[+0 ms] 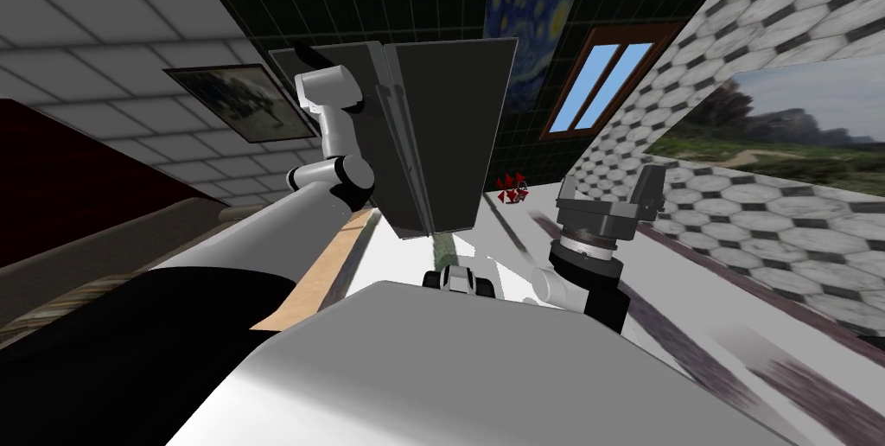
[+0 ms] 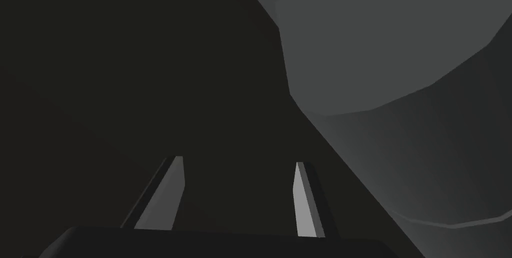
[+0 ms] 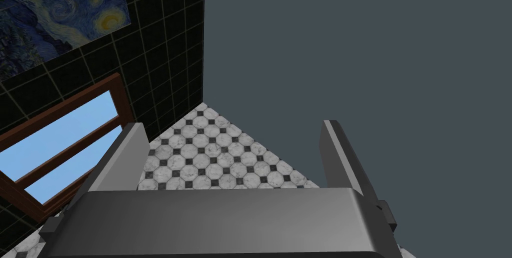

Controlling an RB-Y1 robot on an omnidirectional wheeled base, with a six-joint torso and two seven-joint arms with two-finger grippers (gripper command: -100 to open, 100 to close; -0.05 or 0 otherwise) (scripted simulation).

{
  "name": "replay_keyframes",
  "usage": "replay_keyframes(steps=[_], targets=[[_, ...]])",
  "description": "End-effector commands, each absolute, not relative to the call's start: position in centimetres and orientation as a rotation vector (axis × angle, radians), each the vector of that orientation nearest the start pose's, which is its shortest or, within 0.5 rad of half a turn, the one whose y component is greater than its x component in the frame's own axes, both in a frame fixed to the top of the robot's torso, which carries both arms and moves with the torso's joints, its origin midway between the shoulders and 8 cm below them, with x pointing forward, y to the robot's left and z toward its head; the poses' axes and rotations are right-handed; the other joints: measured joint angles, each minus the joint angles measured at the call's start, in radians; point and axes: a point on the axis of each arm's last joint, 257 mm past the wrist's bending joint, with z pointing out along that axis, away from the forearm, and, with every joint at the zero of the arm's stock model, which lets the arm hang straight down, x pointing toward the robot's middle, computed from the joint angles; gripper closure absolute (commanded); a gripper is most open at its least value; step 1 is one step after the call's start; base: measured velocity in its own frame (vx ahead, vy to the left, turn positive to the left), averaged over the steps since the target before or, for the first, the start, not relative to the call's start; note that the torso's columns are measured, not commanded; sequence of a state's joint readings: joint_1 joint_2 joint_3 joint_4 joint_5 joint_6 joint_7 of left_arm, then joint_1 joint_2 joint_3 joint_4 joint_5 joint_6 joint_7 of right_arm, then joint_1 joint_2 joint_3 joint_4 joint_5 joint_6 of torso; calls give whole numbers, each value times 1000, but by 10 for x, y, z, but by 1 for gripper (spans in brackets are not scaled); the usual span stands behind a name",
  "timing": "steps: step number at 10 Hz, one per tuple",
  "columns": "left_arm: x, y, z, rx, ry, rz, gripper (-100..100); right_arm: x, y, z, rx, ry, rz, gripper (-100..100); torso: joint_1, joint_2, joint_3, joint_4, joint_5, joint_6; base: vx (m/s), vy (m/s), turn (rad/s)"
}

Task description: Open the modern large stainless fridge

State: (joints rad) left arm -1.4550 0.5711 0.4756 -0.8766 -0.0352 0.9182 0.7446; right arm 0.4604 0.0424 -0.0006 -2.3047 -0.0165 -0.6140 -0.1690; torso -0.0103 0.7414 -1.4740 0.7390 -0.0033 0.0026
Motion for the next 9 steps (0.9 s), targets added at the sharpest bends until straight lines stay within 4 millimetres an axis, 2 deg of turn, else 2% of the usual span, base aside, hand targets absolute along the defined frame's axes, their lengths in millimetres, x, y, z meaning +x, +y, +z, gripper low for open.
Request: replay_keyframes(steps=[1, 2, 5, 7, 8, 9], targets=[[693, 427, 263, -1846, 447, -1549, 100, 318, -277, 67, 603, 402, 1519, 0, -9, 4, 4, 1, -5, 5, -26, -55, 44], [690, 423, 274, -1830, 449, -1555, -100, 318, -277, 67, 603, 402, 1519, 0, -4, 3, 3, 1, -4, 5, 14, -83, -36], [687, 414, 288, -1813, 455, -1568, -100, 318, -277, 67, 603, 402, 1519, 0, -14, -2, -1, 1, -9, 9, 28, -125, -46], [683, 441, 276, -1833, 400, -1560, -100, 318, -277, 67, 603, 402, 1519, 0, -10, 0, 1, 0, -8, 11, 67, 38, 99], [680, 441, 283, -1816, 403, -1555, -100, 318, -277, 67, 603, 402, 1519, 0, 0, -3, -1, -3, -3, 7, 67, 75, 71], [677, 446, 289, -1806, 389, -1561, 100, 318, -277, 67, 603, 402, 1519, 0, 0, -5, -3, -6, 0, 7, 6, 23, 20]])
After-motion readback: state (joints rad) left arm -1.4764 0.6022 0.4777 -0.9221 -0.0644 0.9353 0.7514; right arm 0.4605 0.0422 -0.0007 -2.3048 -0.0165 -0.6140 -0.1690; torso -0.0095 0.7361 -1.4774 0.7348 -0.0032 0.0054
